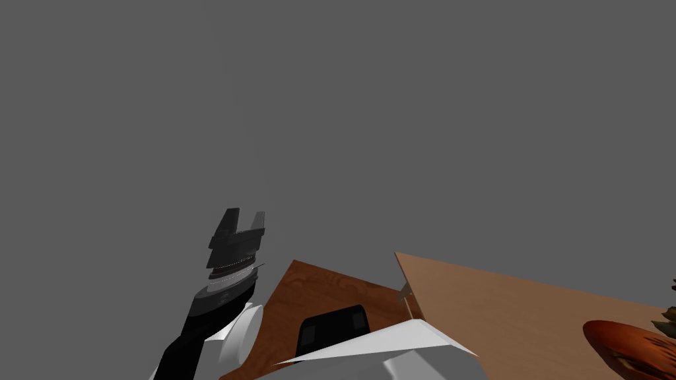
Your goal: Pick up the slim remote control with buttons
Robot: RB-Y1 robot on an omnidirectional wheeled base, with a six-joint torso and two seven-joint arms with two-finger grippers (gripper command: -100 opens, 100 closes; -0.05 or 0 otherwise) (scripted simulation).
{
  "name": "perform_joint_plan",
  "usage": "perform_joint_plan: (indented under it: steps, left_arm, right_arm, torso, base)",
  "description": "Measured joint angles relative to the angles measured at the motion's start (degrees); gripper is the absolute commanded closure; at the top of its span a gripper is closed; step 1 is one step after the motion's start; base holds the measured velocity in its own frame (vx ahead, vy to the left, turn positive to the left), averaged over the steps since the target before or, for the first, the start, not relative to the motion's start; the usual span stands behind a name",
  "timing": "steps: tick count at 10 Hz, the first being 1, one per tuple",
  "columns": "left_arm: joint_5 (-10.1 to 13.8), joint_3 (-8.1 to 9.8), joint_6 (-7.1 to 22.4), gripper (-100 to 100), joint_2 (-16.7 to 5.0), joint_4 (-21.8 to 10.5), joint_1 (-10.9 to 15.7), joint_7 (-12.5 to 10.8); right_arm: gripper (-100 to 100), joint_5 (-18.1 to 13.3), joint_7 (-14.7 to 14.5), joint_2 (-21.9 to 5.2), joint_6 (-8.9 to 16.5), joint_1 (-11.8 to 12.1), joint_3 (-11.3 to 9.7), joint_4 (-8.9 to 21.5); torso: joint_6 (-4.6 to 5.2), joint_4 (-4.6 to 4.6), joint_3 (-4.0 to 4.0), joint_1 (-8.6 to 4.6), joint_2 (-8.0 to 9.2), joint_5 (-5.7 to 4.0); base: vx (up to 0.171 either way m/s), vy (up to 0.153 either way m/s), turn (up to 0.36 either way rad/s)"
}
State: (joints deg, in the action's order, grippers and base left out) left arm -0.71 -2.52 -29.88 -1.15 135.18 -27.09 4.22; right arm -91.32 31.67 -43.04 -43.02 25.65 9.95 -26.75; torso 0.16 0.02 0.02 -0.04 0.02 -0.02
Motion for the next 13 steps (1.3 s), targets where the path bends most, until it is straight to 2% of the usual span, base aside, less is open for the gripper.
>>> perform_joint_plan:
  steps: [1,5,6,7,9,10,13]
  left_arm:
    - [0.00,0.00,0.00,0,0.00,0.00,0.00,0.00]
    - [0.00,0.00,0.00,0,0.00,0.00,-0.01,0.00]
    - [0.00,0.00,0.00,0,0.00,0.00,-0.01,0.00]
    - [0.00,0.00,0.00,0,0.00,0.00,-0.01,0.00]
    - [0.00,0.01,0.00,0,-0.01,0.00,-0.01,0.00]
    - [0.00,0.01,0.00,0,-0.01,0.00,-0.01,0.00]
    - [0.00,0.01,0.00,0,-0.01,0.00,-0.01,0.00]
  right_arm:
    - [100,-0.01,-0.07,0.01,-0.06,-0.05,0.02,0.14]
    - [100,-0.04,-0.12,-0.03,-0.04,-0.04,0.01,0.11]
    - [0,-0.03,-0.10,-0.03,-0.03,-0.04,0.02,0.12]
    - [100,-0.03,-0.10,-0.04,-0.03,-0.03,0.02,0.12]
    - [100,0.32,0.49,-0.09,0.56,1.47,-0.67,-1.62]
    - [100,0.16,2.37,-0.06,1.33,3.70,-1.56,-4.82]
    - [100,1.38,3.56,-0.57,2.81,7.48,-3.03,-9.21]
  torso:
    - [0.00,-0.01,-0.04,-0.04,-0.07,-0.01]
    - [0.02,-0.03,-0.09,-0.07,-0.16,-0.03]
    - [0.01,-0.03,-0.09,-0.07,-0.16,-0.03]
    - [0.01,-0.03,-0.09,-0.06,-0.17,-0.03]
    - [0.03,-0.08,-0.19,-0.14,-0.31,-0.02]
    - [0.06,-0.10,-0.20,-0.14,-0.33,0.00]
    - [0.03,-0.12,-0.26,-0.13,-0.43,0.02]
  base:
    - [0.000,0.000,0.000]
    - [0.000,0.000,0.000]
    - [0.000,0.000,0.000]
    - [0.042,-0.027,-0.065]
    - [0.047,-0.033,-0.043]
    - [0.077,-0.036,-0.074]
    - [0.057,-0.033,-0.036]
